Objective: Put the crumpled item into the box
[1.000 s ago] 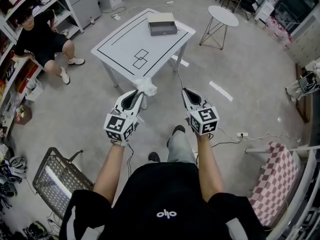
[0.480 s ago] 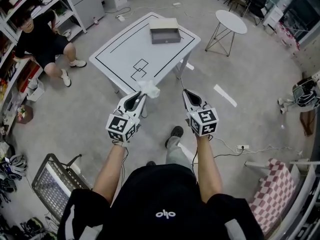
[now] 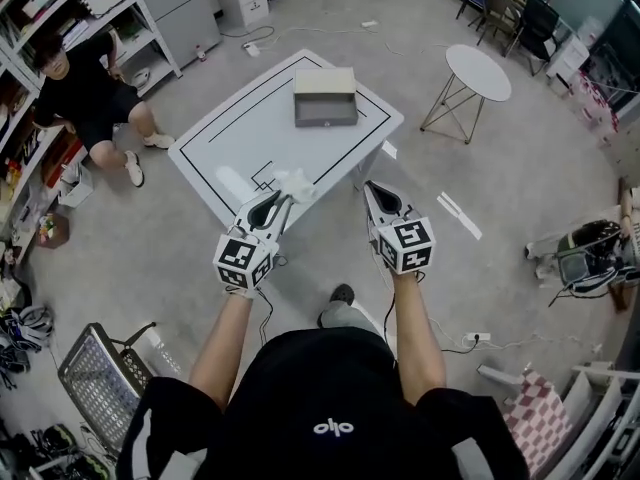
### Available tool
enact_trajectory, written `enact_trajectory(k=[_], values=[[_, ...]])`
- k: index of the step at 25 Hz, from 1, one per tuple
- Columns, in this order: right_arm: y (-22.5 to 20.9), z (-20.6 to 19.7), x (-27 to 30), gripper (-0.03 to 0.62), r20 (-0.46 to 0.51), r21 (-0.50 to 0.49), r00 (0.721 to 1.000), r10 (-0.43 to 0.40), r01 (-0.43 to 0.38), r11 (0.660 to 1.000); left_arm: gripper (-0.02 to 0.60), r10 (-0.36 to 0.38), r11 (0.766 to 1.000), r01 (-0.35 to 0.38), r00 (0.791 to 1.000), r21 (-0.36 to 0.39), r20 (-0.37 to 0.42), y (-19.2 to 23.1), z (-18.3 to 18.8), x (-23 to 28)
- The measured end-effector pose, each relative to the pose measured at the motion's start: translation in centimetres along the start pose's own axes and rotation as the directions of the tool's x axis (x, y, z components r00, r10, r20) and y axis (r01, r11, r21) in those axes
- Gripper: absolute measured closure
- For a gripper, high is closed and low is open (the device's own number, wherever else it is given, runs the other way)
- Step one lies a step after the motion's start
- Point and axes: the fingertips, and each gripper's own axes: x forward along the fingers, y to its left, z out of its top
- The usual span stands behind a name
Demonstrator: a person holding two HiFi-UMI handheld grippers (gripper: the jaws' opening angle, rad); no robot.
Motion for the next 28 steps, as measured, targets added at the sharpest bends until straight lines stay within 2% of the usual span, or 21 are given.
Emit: enact_trajectory(k=[4, 11, 18, 28], values=[[-5.6, 0.7, 2.2, 0.585, -0.001, 0.001, 1.0, 0.017, -0.017, 1.0, 0.52, 0.016, 1.0, -0.016, 1.0, 0.012, -0.004, 0.3, 0.8, 5.8], [-11.8, 0.9, 4.6, 0.585, -0.01, 0.002, 0.998, 0.059, -0.059, 0.998, 0.52, 0.048, 0.999, -0.048, 0.999, 0.01, -0.012, 0.7, 1.5, 12.8], [-14.8, 0.8, 6.5, 0.585, -0.009, -0.004, 0.996, 0.086, -0.086, 0.996, 0.52, 0.071, 0.998, -0.071, 0.997, 0.001, -0.027, 0.8, 1.0, 15.9], [-18.7, 0.8, 9.2, 0.585, -0.006, 0.005, 0.997, 0.081, -0.081, 0.997, 0.52, 0.079, 0.997, -0.079, 0.996, -0.009, -0.045, 2.7, 0.1, 19.9]])
